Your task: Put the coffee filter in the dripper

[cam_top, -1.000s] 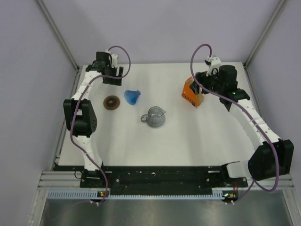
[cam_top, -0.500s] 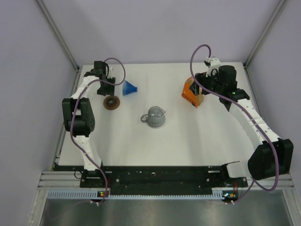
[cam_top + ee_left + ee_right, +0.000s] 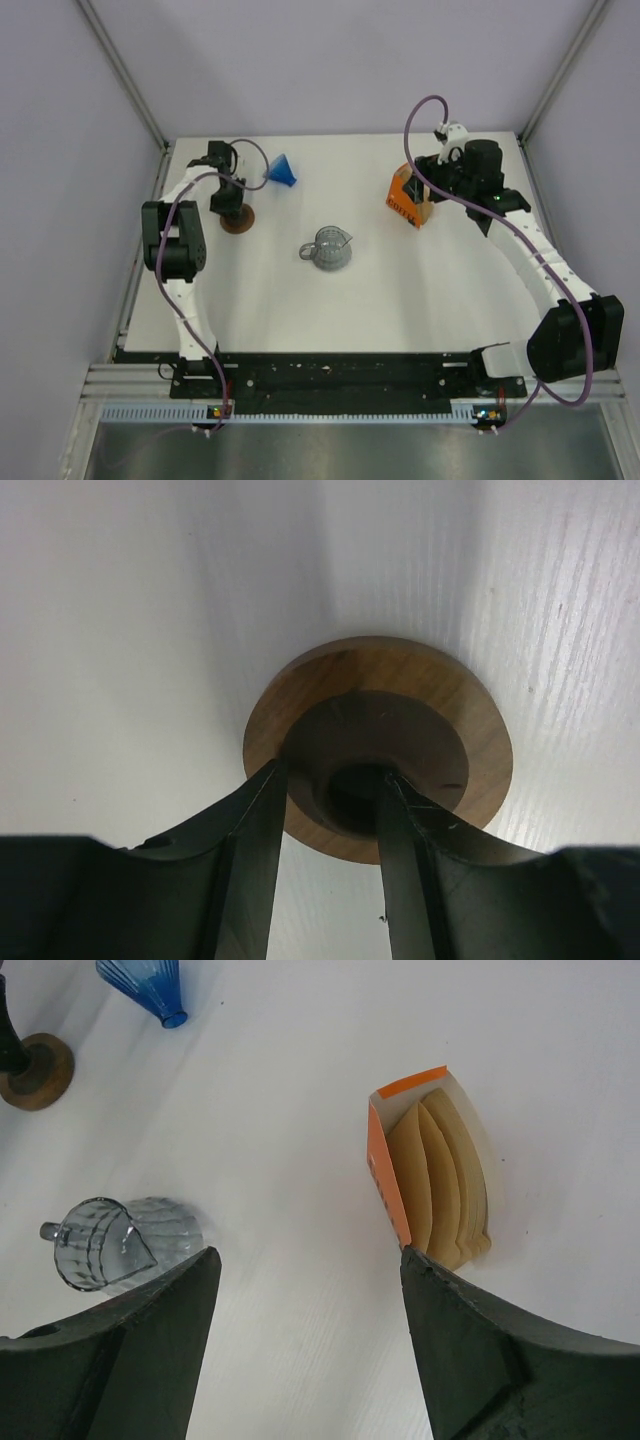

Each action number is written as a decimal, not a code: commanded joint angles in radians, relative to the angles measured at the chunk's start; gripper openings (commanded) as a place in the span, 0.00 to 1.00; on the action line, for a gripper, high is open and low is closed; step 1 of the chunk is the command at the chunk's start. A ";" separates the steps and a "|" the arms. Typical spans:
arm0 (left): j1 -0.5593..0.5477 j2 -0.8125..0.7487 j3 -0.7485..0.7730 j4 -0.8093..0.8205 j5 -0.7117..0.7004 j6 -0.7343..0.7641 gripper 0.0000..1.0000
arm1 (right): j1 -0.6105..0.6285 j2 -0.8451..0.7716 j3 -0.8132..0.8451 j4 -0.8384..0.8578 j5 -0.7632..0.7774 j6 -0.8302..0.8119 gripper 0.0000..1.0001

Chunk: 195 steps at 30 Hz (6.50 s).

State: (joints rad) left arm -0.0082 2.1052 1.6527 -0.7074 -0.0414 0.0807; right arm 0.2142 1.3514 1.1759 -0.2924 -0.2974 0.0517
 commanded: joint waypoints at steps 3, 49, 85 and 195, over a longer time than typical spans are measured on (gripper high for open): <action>0.001 0.052 0.009 0.043 -0.064 0.024 0.34 | 0.005 -0.035 -0.005 0.009 0.004 -0.015 0.73; -0.182 -0.528 0.073 -0.646 1.163 0.471 0.18 | 0.623 0.156 0.320 -0.063 -0.333 -0.412 0.00; -0.027 -0.413 -0.005 -0.250 0.578 -0.015 0.87 | 0.226 0.643 0.501 -0.439 -0.569 0.165 0.00; -0.136 -0.525 -0.028 -0.187 0.235 -0.054 0.00 | 0.924 0.365 0.168 0.563 0.564 -1.154 0.05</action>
State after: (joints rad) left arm -0.1642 1.5700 1.6112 -0.9543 0.2424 0.0818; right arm 1.1301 1.8420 1.3094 0.2710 0.2668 -1.3472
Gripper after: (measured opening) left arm 0.069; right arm 0.017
